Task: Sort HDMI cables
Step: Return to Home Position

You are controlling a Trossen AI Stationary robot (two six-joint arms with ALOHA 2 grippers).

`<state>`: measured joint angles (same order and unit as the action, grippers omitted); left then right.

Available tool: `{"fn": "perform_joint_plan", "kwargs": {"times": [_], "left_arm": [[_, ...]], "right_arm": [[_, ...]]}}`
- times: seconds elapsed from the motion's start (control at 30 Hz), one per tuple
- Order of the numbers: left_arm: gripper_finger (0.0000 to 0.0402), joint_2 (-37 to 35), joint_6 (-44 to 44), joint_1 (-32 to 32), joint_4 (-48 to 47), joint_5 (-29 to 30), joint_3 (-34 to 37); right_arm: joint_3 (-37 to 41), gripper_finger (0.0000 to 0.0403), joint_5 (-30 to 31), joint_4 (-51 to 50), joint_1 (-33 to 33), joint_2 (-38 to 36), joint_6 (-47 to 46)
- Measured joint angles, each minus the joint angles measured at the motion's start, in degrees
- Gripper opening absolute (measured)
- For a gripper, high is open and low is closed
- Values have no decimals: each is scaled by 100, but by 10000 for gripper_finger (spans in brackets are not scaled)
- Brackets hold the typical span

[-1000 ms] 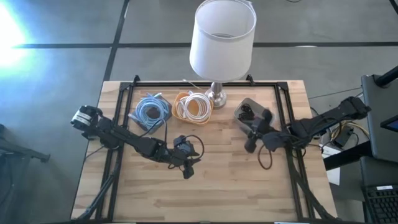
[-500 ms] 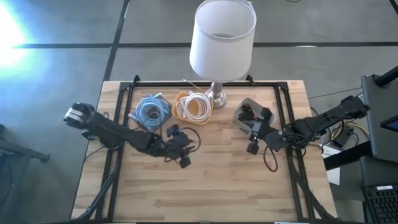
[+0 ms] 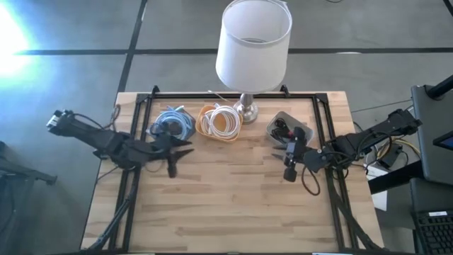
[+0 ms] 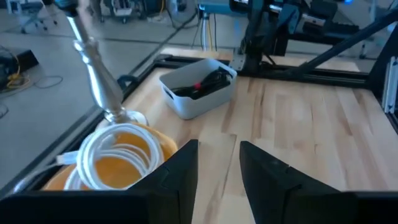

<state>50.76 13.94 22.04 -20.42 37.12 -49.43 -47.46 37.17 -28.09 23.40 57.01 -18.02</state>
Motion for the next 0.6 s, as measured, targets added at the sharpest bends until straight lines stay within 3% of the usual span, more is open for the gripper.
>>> {"fn": "perform_joint_plan", "kwargs": {"times": [0.23,0.43,0.53,0.6], "left_arm": [[122,-1290,117,0,412,-63,1259],[122,-2019,-858,-23,3061,-1575,2982],[122,-2343,-1385,-69,4340,-2057,3629],[122,-2604,-1548,-110,4687,-2168,3932]], "right_arm": [[0,117,-4,1,-2,0,0],[0,124,1,10,-4,0,2],[0,127,24,36,-4,0,42],[0,128,30,77,-4,0,110]]}}
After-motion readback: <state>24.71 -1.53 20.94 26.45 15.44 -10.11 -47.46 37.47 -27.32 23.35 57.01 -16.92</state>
